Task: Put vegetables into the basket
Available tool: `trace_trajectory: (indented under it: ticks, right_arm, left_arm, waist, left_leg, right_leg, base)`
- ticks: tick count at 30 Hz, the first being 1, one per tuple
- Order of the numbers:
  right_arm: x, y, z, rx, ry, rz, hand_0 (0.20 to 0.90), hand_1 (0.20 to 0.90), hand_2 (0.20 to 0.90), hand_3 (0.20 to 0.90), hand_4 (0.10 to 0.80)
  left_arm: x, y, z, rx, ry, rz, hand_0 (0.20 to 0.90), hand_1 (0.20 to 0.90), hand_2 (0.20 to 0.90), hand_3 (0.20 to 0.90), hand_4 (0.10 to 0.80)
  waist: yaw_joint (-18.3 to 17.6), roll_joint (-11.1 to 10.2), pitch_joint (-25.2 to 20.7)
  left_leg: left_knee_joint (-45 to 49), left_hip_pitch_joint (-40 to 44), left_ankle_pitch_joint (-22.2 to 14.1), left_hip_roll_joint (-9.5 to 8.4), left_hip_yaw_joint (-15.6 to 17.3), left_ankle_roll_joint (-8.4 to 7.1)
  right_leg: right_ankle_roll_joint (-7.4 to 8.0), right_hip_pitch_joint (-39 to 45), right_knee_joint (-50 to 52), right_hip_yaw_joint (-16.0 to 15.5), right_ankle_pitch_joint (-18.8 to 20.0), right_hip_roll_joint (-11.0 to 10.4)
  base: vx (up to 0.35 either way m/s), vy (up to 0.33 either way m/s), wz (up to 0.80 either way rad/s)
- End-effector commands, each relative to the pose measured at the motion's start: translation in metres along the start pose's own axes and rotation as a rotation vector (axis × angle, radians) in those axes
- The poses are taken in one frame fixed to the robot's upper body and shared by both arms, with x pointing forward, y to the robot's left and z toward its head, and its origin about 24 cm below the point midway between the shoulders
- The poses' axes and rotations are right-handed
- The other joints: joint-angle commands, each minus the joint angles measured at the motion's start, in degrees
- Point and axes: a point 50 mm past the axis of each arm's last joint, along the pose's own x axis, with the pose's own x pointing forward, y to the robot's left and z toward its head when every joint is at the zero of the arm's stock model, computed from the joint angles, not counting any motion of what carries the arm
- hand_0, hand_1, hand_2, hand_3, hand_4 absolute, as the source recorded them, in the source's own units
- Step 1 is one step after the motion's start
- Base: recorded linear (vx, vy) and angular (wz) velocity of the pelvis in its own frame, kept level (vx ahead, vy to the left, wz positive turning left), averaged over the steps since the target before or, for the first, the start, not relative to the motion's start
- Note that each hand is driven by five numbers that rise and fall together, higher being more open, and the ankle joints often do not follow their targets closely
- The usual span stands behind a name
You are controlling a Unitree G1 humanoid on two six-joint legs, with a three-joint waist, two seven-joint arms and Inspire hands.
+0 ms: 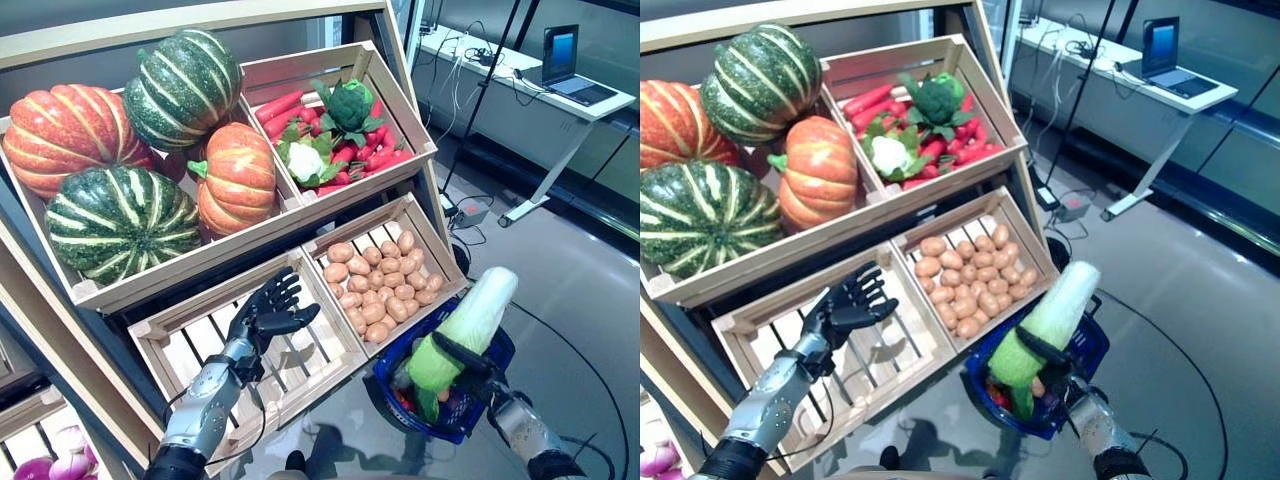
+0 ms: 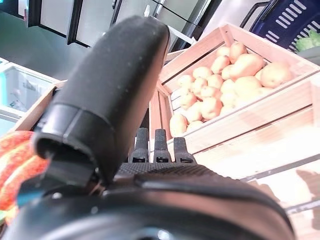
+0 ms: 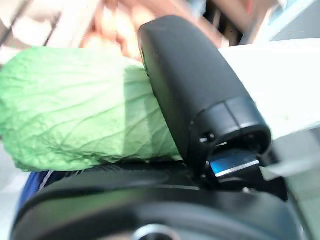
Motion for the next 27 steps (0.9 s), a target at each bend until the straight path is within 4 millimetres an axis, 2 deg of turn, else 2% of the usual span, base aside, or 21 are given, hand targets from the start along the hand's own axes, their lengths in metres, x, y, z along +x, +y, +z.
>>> trace_trajectory:
  ticks: [1, 3, 7, 8, 12, 15, 19, 20, 25, 26, 27]
  right_arm:
    - [0.01, 0.027, 0.068, 0.08, -0.28, 0.049, 0.3, 0.3, 0.3, 0.3, 0.4]
    - [0.015, 0.038, 0.076, 0.095, -0.3, 0.04, 0.3, 0.3, 0.3, 0.3, 0.4]
    - [0.021, 0.078, 0.123, 0.1, -0.423, 0.053, 0.3, 0.3, 0.3, 0.3, 0.4]
    - [0.021, 0.084, 0.131, 0.093, -0.442, 0.053, 0.3, 0.3, 0.3, 0.3, 0.4]
    - [0.015, 0.1, 0.159, 0.066, -0.497, 0.079, 0.3, 0.3, 0.3, 0.3, 0.4]
    - [0.007, 0.107, 0.185, 0.003, -0.548, 0.086, 0.3, 0.3, 0.3, 0.3, 0.4]
    - [-0.002, 0.115, 0.209, -0.078, -0.584, 0.088, 0.3, 0.3, 0.3, 0.3, 0.4]
    - [-0.005, 0.115, 0.215, -0.091, -0.6, 0.085, 0.3, 0.3, 0.3, 0.3, 0.4]
    - [-0.014, 0.12, 0.235, -0.1, -0.65, 0.072, 0.3, 0.3, 0.3, 0.3, 0.4]
    - [-0.016, 0.121, 0.238, -0.099, -0.655, 0.068, 0.338, 0.338, 0.338, 0.338, 0.425]
    - [-0.018, 0.121, 0.243, -0.101, -0.659, 0.061, 0.804, 0.804, 0.804, 0.804, 0.736]
  left_arm:
    - [0.022, -0.025, 0.052, 0.039, -0.283, -0.094, 0.9, 0.9, 0.9, 0.9, 0.8]
    - [0.028, -0.032, 0.065, 0.053, -0.341, -0.106, 0.9, 0.9, 0.9, 0.9, 0.8]
    - [0.043, -0.053, 0.108, 0.104, -0.495, -0.176, 0.9, 0.9, 0.9, 0.9, 0.8]
    - [0.045, -0.058, 0.113, 0.108, -0.507, -0.185, 0.9, 0.9, 0.9, 0.9, 0.8]
    - [0.043, -0.064, 0.121, 0.083, -0.544, -0.228, 0.9, 0.9, 0.9, 0.9, 0.8]
    - [0.041, -0.066, 0.123, 0.083, -0.553, -0.261, 0.9, 0.9, 0.9, 0.9, 0.8]
    - [0.041, -0.068, 0.124, 0.075, -0.549, -0.266, 0.9, 0.9, 0.9, 0.9, 0.8]
    - [0.04, -0.069, 0.125, 0.067, -0.551, -0.275, 0.9, 0.9, 0.9, 0.9, 0.8]
    - [0.038, -0.073, 0.126, 0.036, -0.569, -0.314, 0.9, 0.9, 0.9, 0.9, 0.8]
    - [0.038, -0.074, 0.127, 0.032, -0.573, -0.32, 0.9, 0.9, 0.9, 0.9, 0.8]
    - [0.037, -0.075, 0.127, 0.026, -0.582, -0.327, 0.9, 0.9, 0.9, 0.9, 0.8]
  waist:
    - [1.94, 1.47, 0.43]
    - [2.68, 1.83, 3.27]
    - [3.32, 2.88, 12.41]
    - [3.38, 3.13, 13.75]
    - [3.71, 3.9, 16.99]
    - [3.91, 4.46, 18.32]
    - [3.56, 4.96, 19.55]
    - [3.45, 5.24, 19.99]
    - [2.98, 6.21, 21.29]
    - [2.91, 6.33, 21.39]
    - [2.79, 6.49, 21.54]
  left_leg:
    - [0.69, 1.01, -1.84, 3.19, 0.37, -1.78]
    - [3.96, -2.77, -1.86, 2.93, -0.22, -1.79]
    - [14.78, -14.16, -2.85, 1.94, -1.91, -1.82]
    - [17.41, -16.71, -3.34, 1.7, -2.35, -1.8]
    - [25.92, -24.32, -5.91, 0.3, -2.88, -0.86]
    - [34.95, -30.19, -10.19, -0.39, -1.85, 0.32]
    - [45.41, -36.26, -15.14, -0.23, -2.04, 1.69]
    - [49.04, -37.23, -18.18, -0.16, -2.31, 1.71]
    - [57.42, -41.65, -22.19, 0.04, -2.28, 2.45]
    - [58.46, -42.21, -22.65, -0.02, -2.29, 2.55]
    - [59.42, -42.84, -23.12, 0.0, -2.27, 2.76]
  right_leg:
    - [-3.0, -3.22, 1.66, -1.08, 5.63, -1.79]
    - [-3.44, -6.77, 6.11, -1.39, 4.25, -2.27]
    - [-4.42, -16.83, 17.18, -2.01, 1.78, -3.39]
    - [-4.64, -19.05, 19.68, -1.73, 1.27, -3.71]
    - [-5.47, -26.5, 28.68, -1.59, -1.16, -5.1]
    - [-6.15, -32.76, 38.8, -2.05, -4.8, -7.48]
    - [-7.0, -39.08, 49.18, -0.85, -8.39, -10.07]
    - [-6.69, -40.11, 52.46, -0.01, -10.69, -10.57]
    - [-7.32, -45.45, 59.98, 1.35, -13.44, -11.54]
    - [-7.4, -46.2, 60.91, 1.52, -13.74, -11.56]
    - [-7.59, -47.08, 61.91, 1.69, -14.11, -11.57]
  base:
    - [-0.145, -0.055, -0.05]
    - [-0.298, -0.054, -0.12]
    - [-0.383, -0.064, -0.06]
    - [-0.287, -0.067, 0.14]
    - [-0.198, -0.043, 0.1]
    - [-0.157, -0.001, 0.21]
    - [-0.086, 0.015, 0.18]
    - [0.007, -0.009, 0.07]
    - [-0.045, -0.006, 0.05]
    - [-0.064, 0.007, 0.0]
    - [-0.064, 0.012, 0.03]
